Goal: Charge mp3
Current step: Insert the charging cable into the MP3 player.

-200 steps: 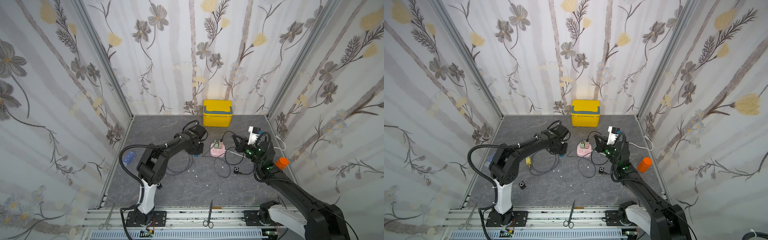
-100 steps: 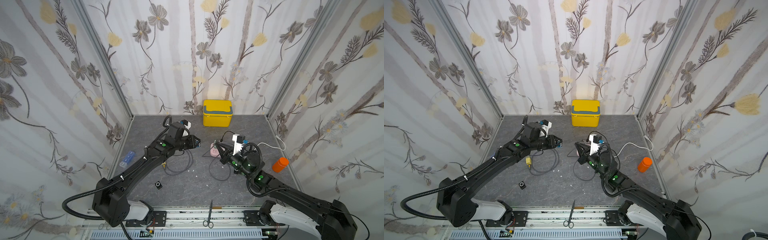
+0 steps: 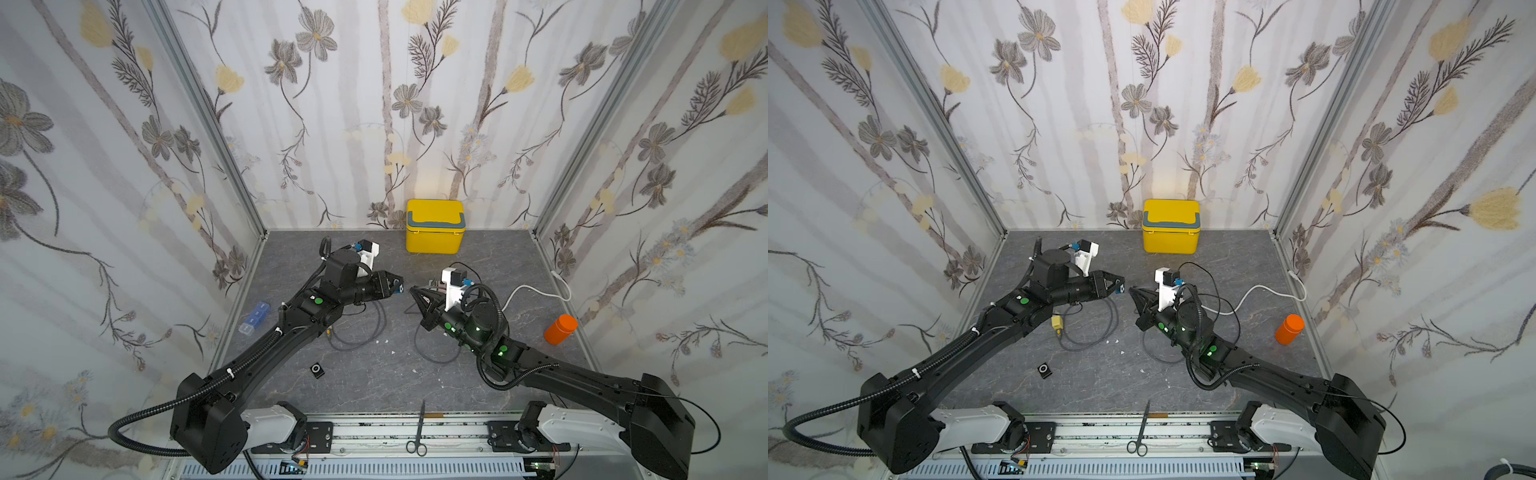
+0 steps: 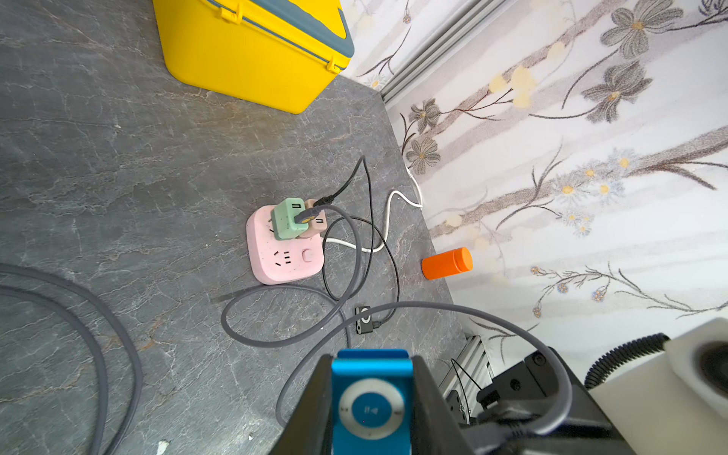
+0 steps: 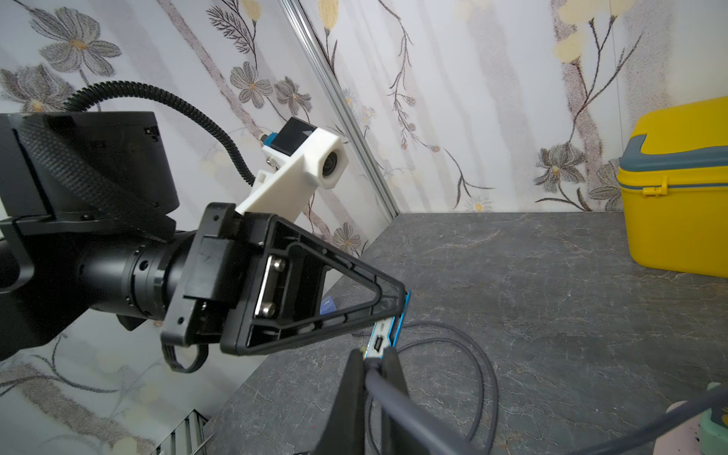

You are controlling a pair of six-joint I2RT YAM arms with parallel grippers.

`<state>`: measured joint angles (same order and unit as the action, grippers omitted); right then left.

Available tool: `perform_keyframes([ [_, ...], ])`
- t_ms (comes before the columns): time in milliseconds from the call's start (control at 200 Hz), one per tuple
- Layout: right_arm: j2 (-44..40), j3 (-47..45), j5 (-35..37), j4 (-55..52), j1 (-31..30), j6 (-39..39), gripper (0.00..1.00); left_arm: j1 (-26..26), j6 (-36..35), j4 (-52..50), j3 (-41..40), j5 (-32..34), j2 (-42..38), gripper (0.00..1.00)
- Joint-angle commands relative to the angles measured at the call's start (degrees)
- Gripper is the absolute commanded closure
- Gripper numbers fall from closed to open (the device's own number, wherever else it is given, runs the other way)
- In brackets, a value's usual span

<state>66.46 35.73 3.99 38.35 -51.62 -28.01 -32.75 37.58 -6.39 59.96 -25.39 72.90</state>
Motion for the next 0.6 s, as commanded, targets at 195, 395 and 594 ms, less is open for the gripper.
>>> perform_keyframes([
  [195,1.90,0.45,0.66,6.08,-0.16,-1.23,1.00,0.05,1.01,2.71,-0.87,-0.88,-0.48,0.90],
  [395,3.91,0.53,0.87,8.32,-0.22,-3.30,1.00,-0.04,1.52,3.38,-1.43,-0.63,-0.57,0.90],
  [594,4.82,0.29,0.65,8.18,-0.17,-4.50,1.00,0.01,1.35,3.56,-1.52,-0.37,-0.57,0.90],
])
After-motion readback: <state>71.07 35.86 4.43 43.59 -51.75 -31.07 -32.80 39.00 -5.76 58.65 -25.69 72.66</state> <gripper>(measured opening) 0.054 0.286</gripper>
